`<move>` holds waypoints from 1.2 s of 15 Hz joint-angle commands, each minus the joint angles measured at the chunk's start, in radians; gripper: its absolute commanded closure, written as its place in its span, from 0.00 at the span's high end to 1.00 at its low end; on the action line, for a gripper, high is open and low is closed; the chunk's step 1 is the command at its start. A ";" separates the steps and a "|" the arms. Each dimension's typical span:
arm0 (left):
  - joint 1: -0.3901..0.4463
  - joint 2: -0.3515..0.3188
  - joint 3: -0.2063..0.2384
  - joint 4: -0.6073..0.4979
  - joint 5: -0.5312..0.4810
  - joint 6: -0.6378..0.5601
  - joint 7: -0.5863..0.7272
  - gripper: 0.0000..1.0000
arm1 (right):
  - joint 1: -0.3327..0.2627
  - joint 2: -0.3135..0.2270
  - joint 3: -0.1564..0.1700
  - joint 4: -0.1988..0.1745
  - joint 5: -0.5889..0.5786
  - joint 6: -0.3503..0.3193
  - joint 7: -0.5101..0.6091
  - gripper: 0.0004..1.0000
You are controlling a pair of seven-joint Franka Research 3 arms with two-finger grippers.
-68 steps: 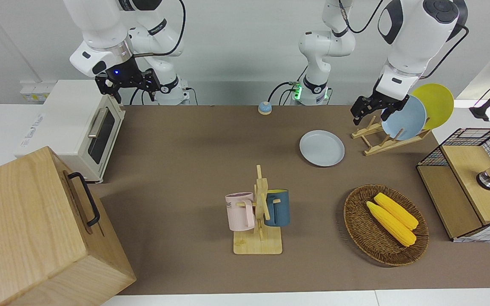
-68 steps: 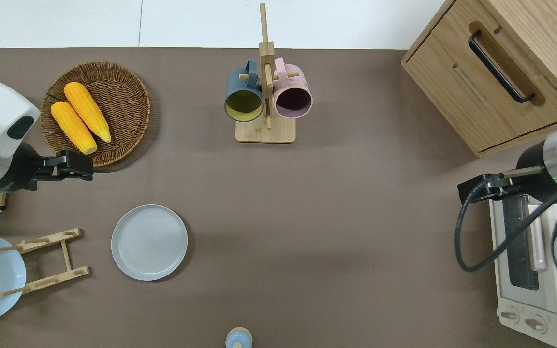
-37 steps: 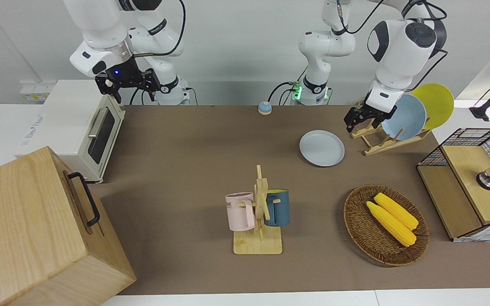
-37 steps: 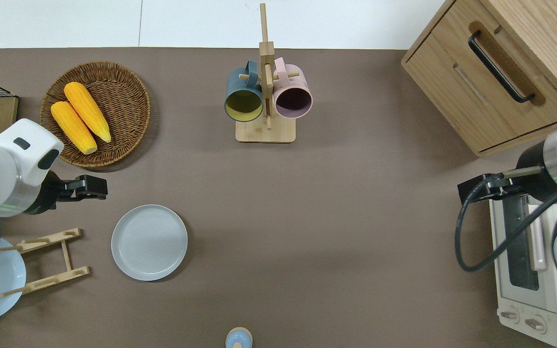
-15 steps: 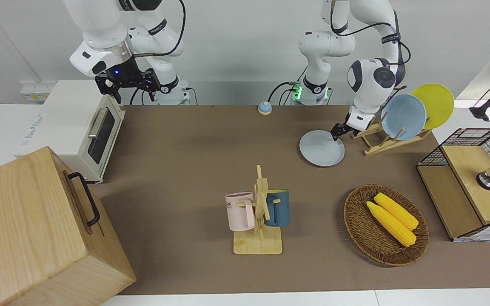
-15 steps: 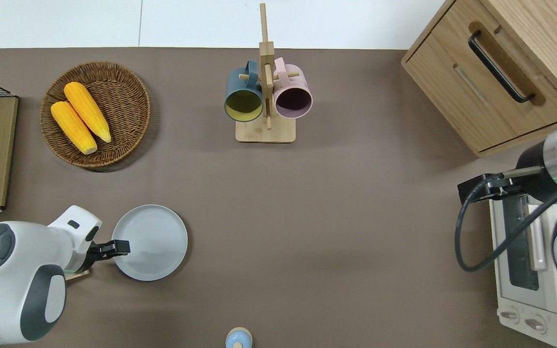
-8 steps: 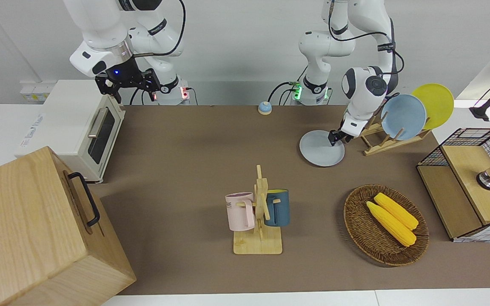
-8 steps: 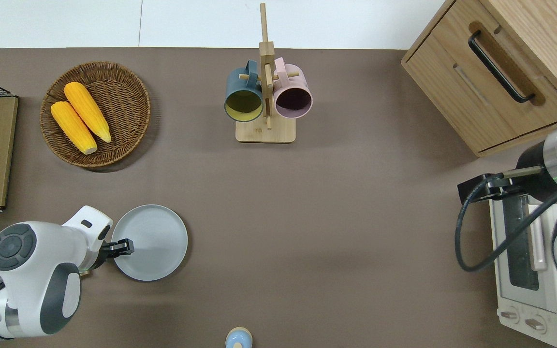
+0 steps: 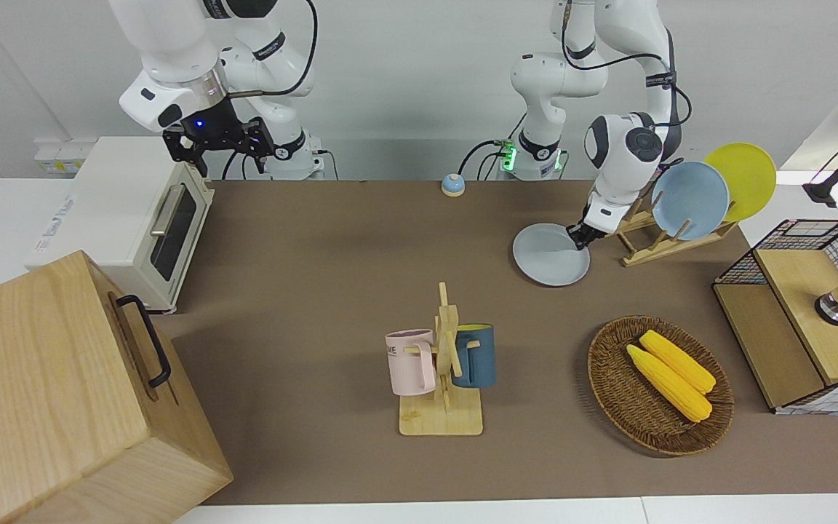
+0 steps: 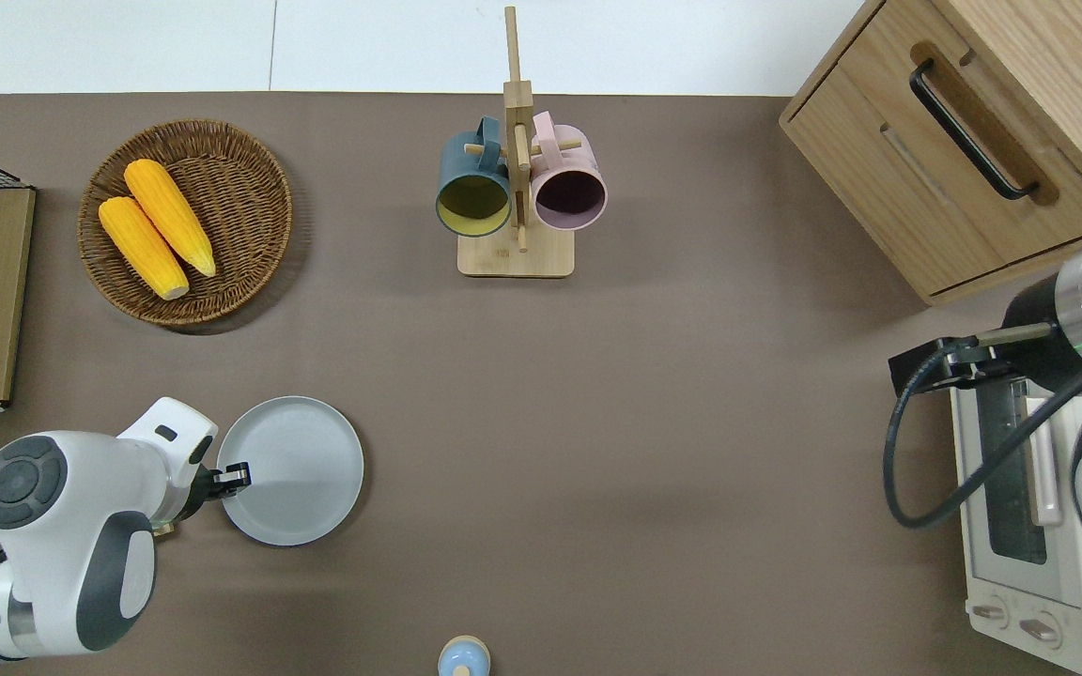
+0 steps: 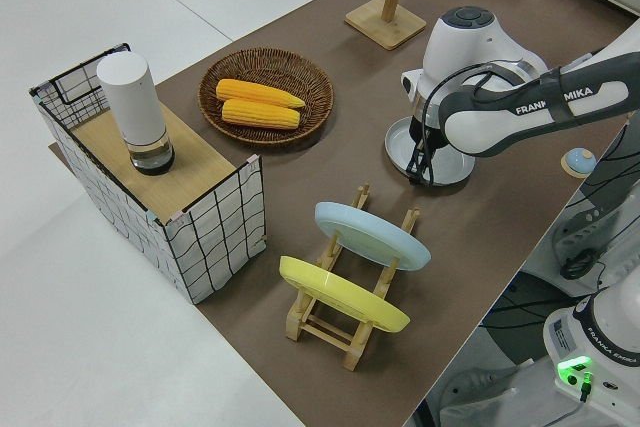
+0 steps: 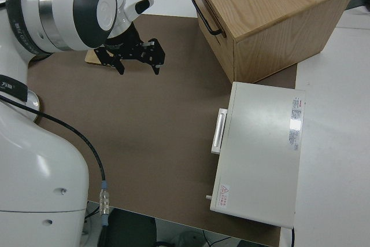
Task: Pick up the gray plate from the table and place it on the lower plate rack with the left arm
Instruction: 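Close the left gripper on the gray plate's rim, then lift the gray plate and carry it toward the wooden rack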
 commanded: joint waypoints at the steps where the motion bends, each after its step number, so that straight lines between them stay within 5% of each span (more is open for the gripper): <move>1: -0.017 0.002 0.012 -0.008 0.010 0.017 -0.017 0.00 | -0.023 -0.004 0.021 0.007 -0.006 -0.011 0.012 0.98; 9: -0.015 -0.034 0.012 0.059 0.010 -0.076 -0.012 0.00 | -0.023 -0.002 0.021 0.006 -0.006 -0.011 0.012 0.98; 18: -0.014 -0.098 0.005 0.474 0.021 -0.659 -0.040 0.00 | -0.023 -0.002 0.021 0.007 -0.005 -0.011 0.012 0.98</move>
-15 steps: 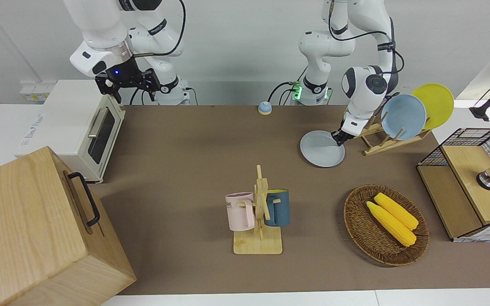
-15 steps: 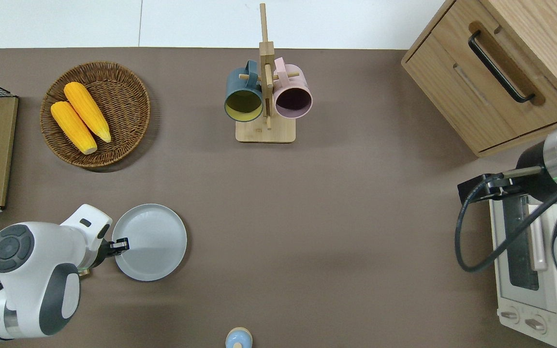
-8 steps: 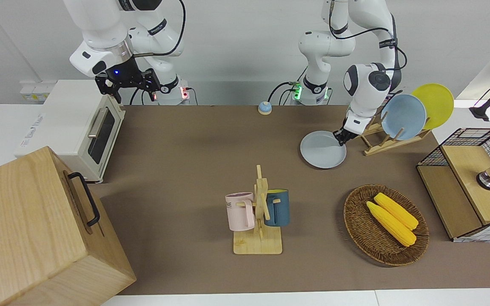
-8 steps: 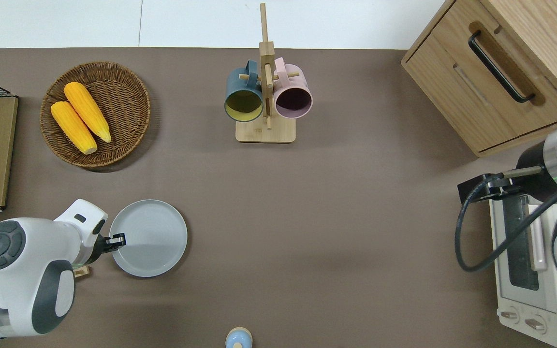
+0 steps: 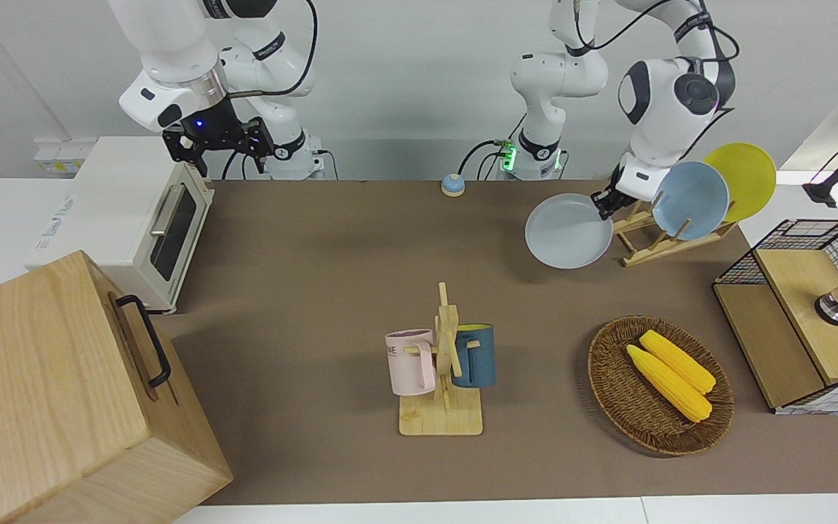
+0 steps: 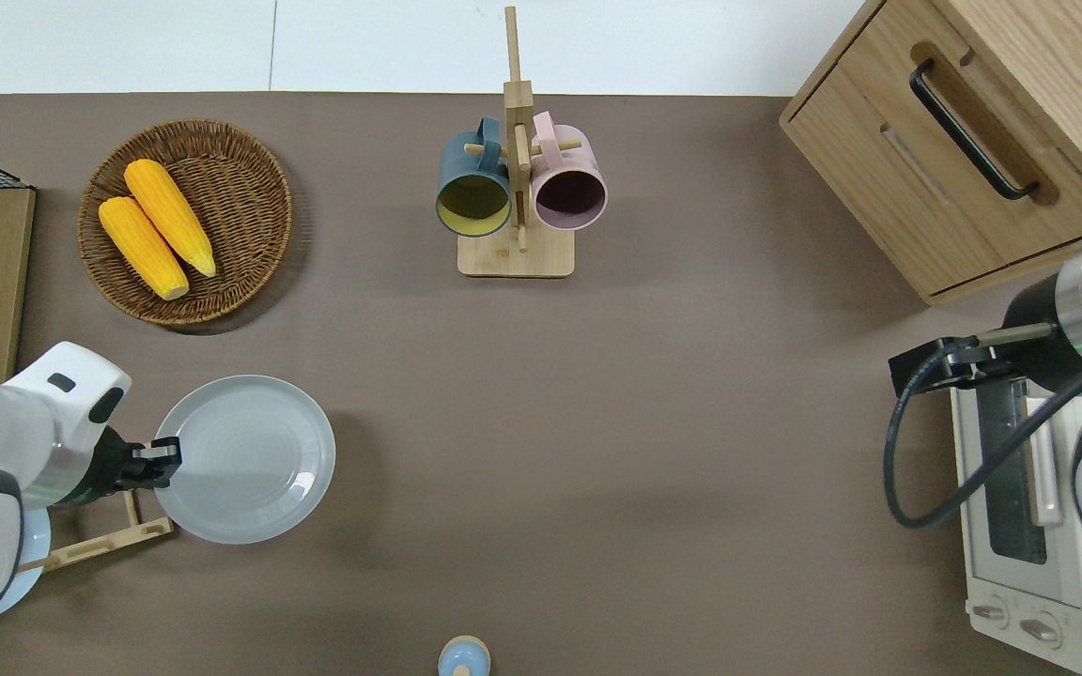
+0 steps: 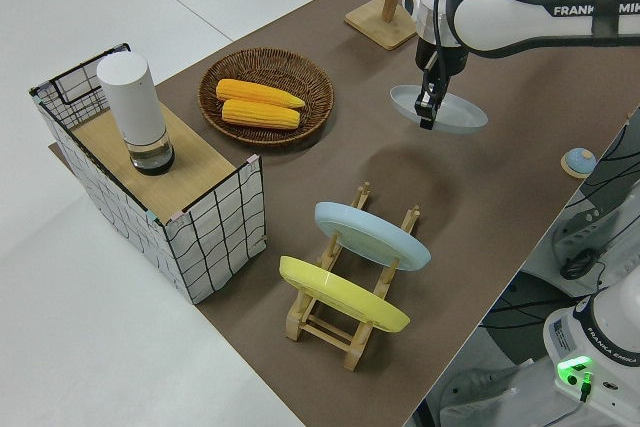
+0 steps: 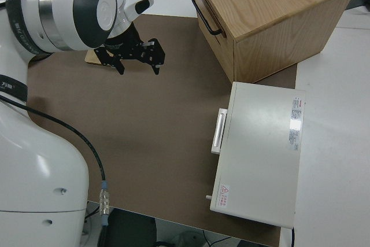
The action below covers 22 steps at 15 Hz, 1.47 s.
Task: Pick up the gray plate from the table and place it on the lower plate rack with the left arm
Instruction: 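Lift the gray plate and carry it toward the wooden rack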
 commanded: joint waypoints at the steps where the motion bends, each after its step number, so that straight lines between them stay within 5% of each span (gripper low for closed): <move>1: -0.012 -0.007 0.003 0.172 0.022 -0.199 -0.024 0.00 | -0.023 -0.002 0.021 0.007 -0.006 -0.011 0.012 0.98; 11: -0.015 -0.014 -0.031 0.178 0.642 -0.325 -0.025 0.00 | -0.023 -0.002 0.021 0.006 -0.006 -0.011 0.012 0.98; 15: -0.018 -0.004 -0.038 0.151 0.754 -0.328 -0.054 0.00 | -0.023 -0.004 0.021 0.007 -0.006 -0.011 0.012 0.98; 22: -0.027 0.038 -0.054 0.056 0.817 -0.325 -0.313 0.00 | -0.023 -0.002 0.020 0.007 -0.006 -0.011 0.012 0.98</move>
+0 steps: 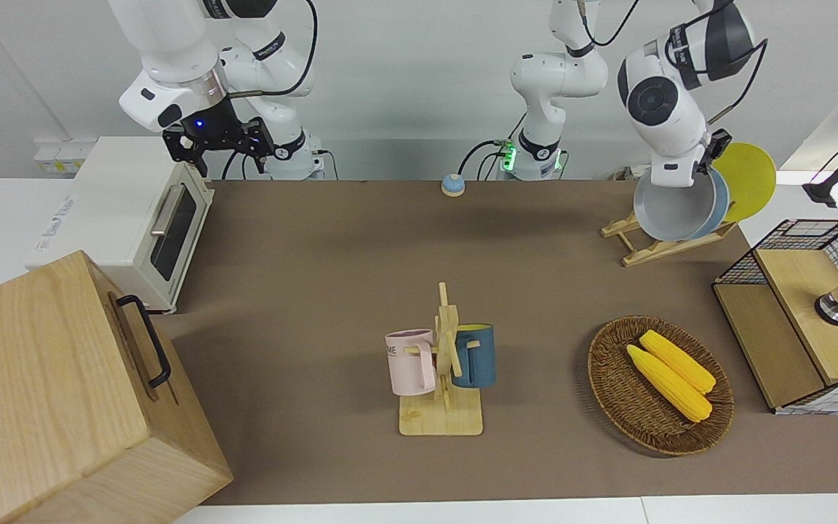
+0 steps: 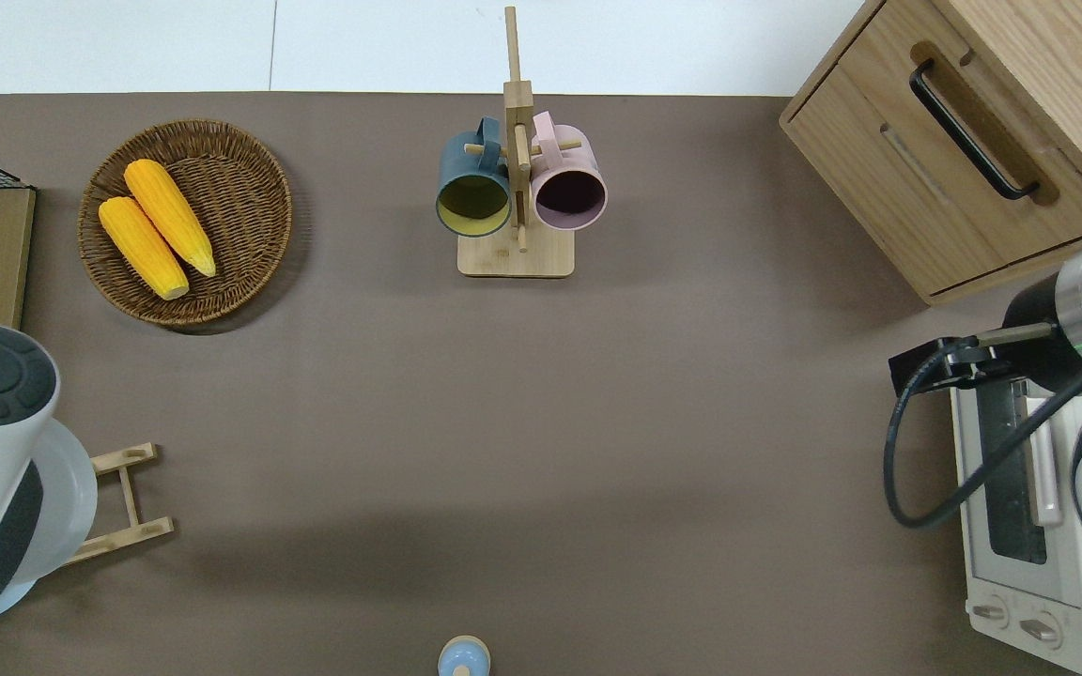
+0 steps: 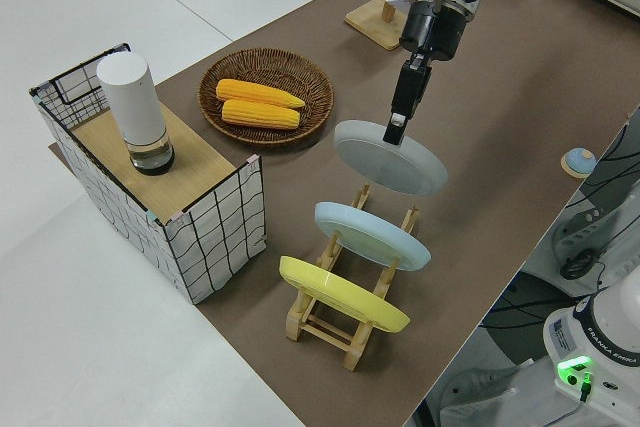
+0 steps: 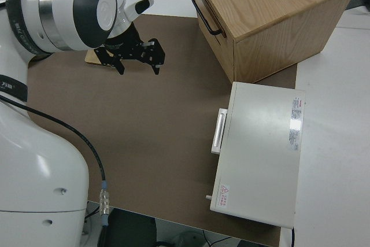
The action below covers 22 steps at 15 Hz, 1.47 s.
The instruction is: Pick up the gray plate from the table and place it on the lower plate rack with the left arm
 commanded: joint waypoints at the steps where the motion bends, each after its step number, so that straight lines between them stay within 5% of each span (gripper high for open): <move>1: -0.024 -0.003 0.003 -0.040 0.039 -0.012 -0.089 0.00 | -0.023 -0.002 0.020 0.007 -0.006 -0.011 0.012 0.98; 22: -0.063 0.007 -0.005 -0.193 0.051 0.027 -0.367 0.00 | -0.023 -0.004 0.021 0.007 -0.006 -0.011 0.012 0.98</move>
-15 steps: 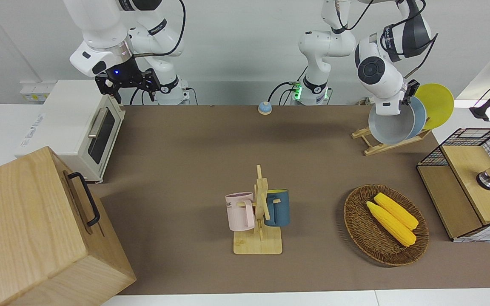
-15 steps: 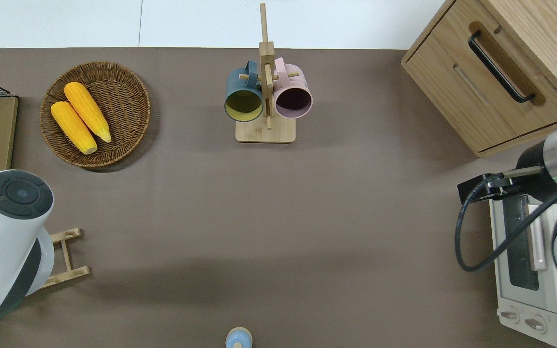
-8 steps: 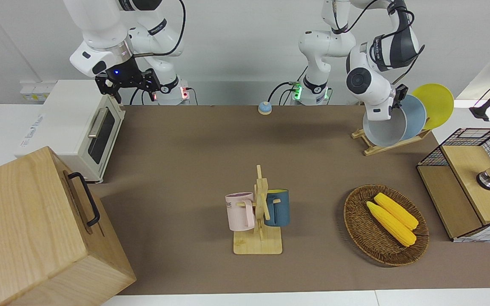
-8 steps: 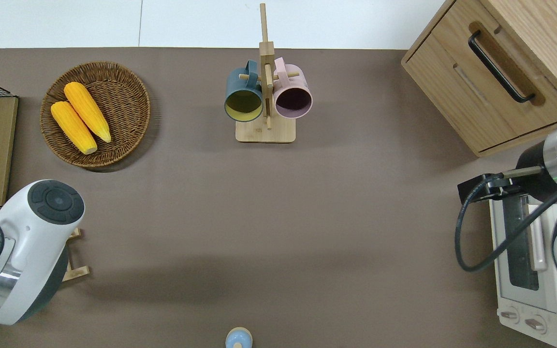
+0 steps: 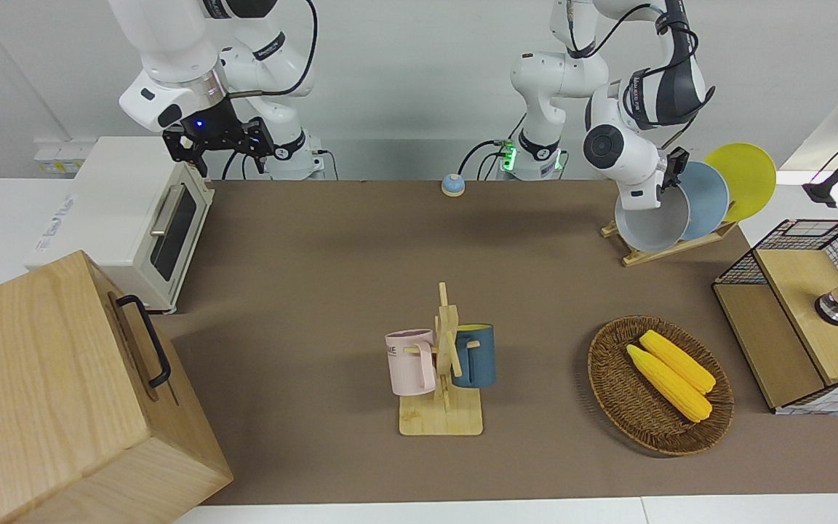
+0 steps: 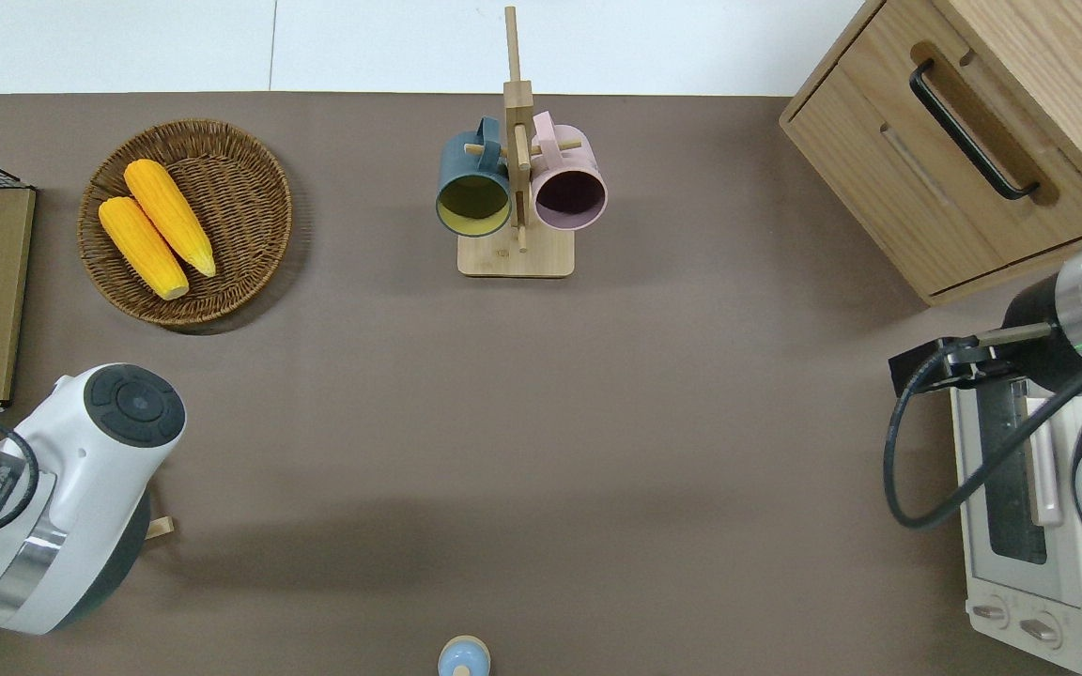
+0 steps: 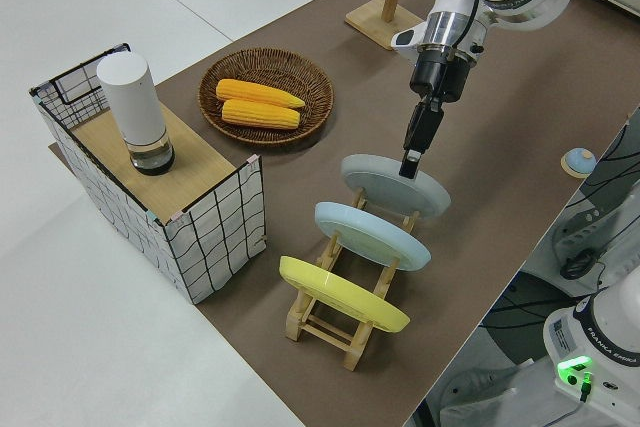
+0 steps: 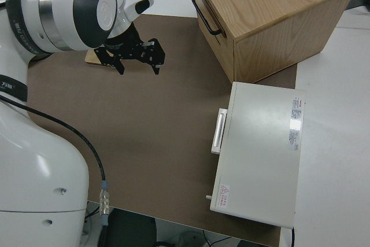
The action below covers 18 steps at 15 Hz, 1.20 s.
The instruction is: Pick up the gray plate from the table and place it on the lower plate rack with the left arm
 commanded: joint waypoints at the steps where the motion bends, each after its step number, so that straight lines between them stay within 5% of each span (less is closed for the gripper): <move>1: -0.020 -0.016 0.008 -0.042 0.029 0.020 -0.058 0.00 | -0.023 -0.002 0.020 0.007 -0.005 -0.011 0.012 0.98; 3: -0.020 -0.019 0.010 -0.042 0.027 0.020 -0.052 0.03 | -0.023 -0.002 0.021 0.007 -0.005 -0.011 0.012 0.98; 4: -0.020 -0.019 0.010 -0.042 0.027 0.022 -0.039 0.56 | -0.023 -0.002 0.021 0.007 -0.006 -0.011 0.012 0.98; 5: -0.020 -0.021 0.010 -0.040 0.027 0.025 -0.036 0.84 | -0.023 -0.002 0.021 0.007 -0.005 -0.011 0.012 0.98; 6: -0.020 -0.021 0.010 -0.040 0.027 0.027 -0.033 0.99 | -0.023 -0.002 0.020 0.007 -0.006 -0.011 0.012 0.98; 13: -0.020 -0.027 0.010 -0.014 0.012 0.025 0.054 0.99 | -0.023 -0.002 0.021 0.007 -0.005 -0.011 0.012 0.98; 18: -0.014 -0.034 0.021 0.142 -0.176 0.019 0.292 0.99 | -0.023 -0.002 0.020 0.007 -0.006 -0.011 0.012 0.98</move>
